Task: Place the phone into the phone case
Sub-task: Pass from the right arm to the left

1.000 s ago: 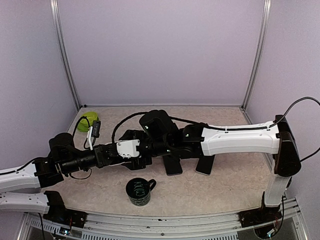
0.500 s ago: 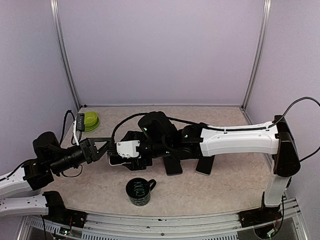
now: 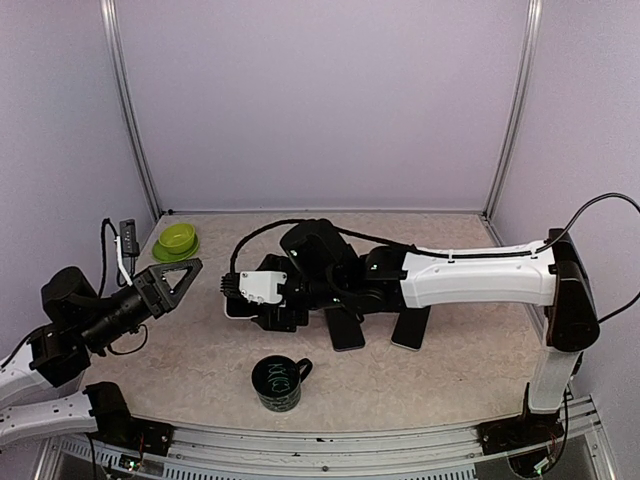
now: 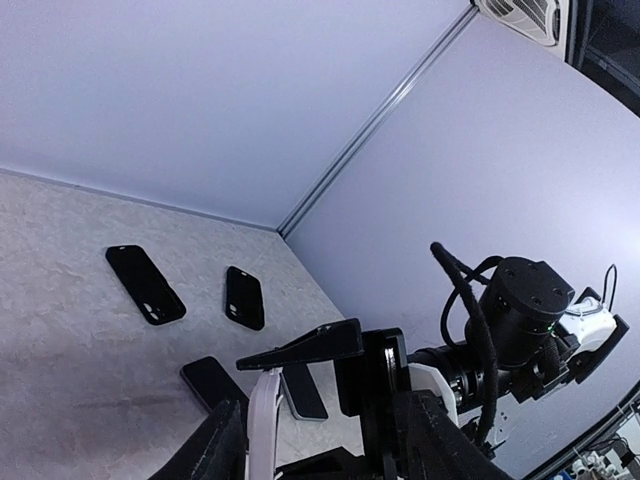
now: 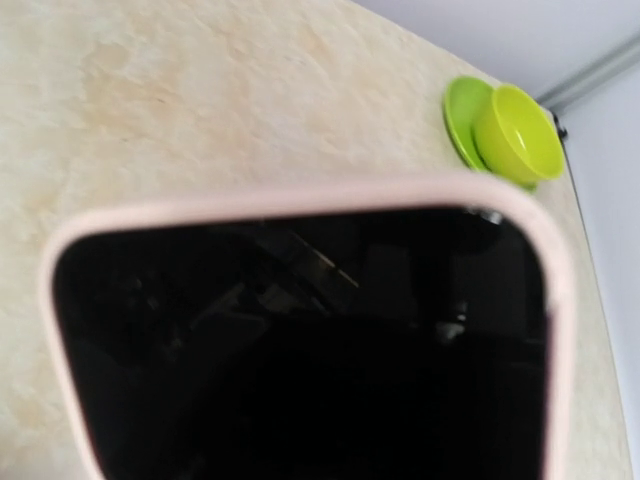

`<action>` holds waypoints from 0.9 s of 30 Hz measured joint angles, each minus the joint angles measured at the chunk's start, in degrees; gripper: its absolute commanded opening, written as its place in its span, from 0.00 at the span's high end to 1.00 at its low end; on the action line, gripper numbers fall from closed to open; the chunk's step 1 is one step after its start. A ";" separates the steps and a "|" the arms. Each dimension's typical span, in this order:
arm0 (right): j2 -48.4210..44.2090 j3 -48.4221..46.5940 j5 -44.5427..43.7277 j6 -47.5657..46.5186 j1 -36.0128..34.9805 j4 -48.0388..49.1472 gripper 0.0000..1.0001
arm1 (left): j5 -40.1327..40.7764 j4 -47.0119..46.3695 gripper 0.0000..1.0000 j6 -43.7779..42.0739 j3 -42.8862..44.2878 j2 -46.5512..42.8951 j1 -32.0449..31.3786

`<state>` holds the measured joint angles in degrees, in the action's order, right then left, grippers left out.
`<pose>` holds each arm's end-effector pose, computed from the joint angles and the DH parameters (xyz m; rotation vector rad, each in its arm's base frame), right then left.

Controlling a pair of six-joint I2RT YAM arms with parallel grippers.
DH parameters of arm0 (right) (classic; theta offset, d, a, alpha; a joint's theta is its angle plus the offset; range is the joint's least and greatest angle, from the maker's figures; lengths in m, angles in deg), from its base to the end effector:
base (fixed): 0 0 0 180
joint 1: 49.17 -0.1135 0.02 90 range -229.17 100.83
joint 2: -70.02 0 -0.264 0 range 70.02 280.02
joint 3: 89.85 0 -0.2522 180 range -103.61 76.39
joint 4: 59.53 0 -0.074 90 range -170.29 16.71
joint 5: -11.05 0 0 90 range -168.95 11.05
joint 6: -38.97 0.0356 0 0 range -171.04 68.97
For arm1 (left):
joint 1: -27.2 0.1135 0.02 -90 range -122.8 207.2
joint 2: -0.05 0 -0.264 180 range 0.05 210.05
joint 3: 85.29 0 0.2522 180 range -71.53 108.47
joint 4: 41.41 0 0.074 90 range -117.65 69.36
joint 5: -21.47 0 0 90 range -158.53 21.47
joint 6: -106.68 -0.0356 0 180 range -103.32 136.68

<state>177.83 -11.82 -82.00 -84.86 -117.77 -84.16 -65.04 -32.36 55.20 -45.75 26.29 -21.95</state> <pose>0.1645 0.4146 0.2836 -1.6297 1.3510 0.3079 0.0918 -0.1029 0.2964 0.0968 1.6127 -1.1691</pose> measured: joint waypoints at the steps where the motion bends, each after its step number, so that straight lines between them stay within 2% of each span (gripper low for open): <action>1: 0.00 0.00 -0.46 0.57 0.20 0.00 0.33 | 0.68 0.31 0.45 0.09 -0.02 -0.28 0.00; 9: 0.02 -0.50 -2.78 7.61 4.09 -0.07 0.32 | 5.77 2.64 0.45 0.92 -0.11 -2.38 0.11; 19: 5.84 -11.98 -7.52 18.49 7.43 -2.14 0.32 | 10.01 5.31 0.45 2.60 -1.44 -3.72 0.33; 27: 7.32 -12.68 -9.16 25.38 11.34 -6.32 0.33 | 10.93 6.78 0.45 3.39 -2.08 -4.02 0.52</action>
<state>185.15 -24.49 -91.16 -59.48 -106.42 -90.48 -54.11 -25.58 58.59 -47.83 22.27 -21.43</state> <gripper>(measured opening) 0.786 0.548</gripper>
